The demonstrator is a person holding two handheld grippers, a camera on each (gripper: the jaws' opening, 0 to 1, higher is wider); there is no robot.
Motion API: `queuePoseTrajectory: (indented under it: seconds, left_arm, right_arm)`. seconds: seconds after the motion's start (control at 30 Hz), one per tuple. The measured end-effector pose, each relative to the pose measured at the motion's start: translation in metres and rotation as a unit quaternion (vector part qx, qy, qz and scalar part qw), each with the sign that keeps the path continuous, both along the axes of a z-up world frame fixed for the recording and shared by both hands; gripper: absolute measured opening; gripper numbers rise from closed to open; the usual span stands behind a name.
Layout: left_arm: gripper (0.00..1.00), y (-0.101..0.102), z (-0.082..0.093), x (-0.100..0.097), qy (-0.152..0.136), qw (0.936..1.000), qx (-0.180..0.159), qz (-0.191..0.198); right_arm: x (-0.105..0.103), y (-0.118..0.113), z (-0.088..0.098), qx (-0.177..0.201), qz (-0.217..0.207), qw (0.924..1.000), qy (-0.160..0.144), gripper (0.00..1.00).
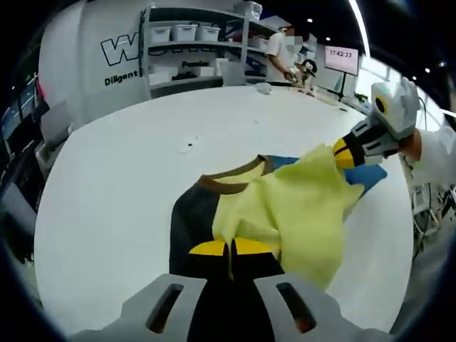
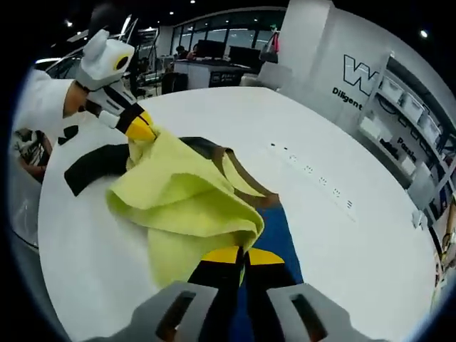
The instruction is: Fold the garment on the visible template until the final outline fits inside the template.
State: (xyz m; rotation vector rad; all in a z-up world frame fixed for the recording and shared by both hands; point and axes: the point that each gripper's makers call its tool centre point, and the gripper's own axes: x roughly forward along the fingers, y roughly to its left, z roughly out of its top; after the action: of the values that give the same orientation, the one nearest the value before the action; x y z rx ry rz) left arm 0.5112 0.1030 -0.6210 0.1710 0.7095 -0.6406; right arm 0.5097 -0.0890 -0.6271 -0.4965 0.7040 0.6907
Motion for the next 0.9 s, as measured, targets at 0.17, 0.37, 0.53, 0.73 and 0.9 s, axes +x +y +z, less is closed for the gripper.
queuePoseTrajectory:
  seconds: [0.17,0.37,0.53,0.73,0.9]
  left_arm:
    - [0.00,0.001,-0.004,-0.002,0.004,1.0000,0.005,-0.006]
    - [0.08,0.009,0.009,-0.005,-0.010,0.9998,-0.017,0.006]
    - [0.13,0.018,0.023,-0.012,-0.031,0.9990,-0.030,0.016]
    - [0.14,0.010,0.036,-0.038,-0.041,0.9983,-0.040,-0.002]
    - [0.16,-0.010,0.033,-0.065,-0.029,0.9980,-0.047,-0.031]
  right_arm:
    - [-0.005,0.001,-0.010,-0.003,0.005,0.9999,0.010,0.00]
    - [-0.009,-0.004,-0.001,0.030,-0.009,0.9995,0.011,0.11]
    - [-0.016,-0.016,0.015,0.064,-0.032,0.9974,0.006,0.14]
    - [-0.038,-0.024,0.022,0.100,-0.044,0.9937,0.021,0.15]
    - [-0.055,-0.028,0.017,0.107,-0.050,0.9924,0.034,0.14]
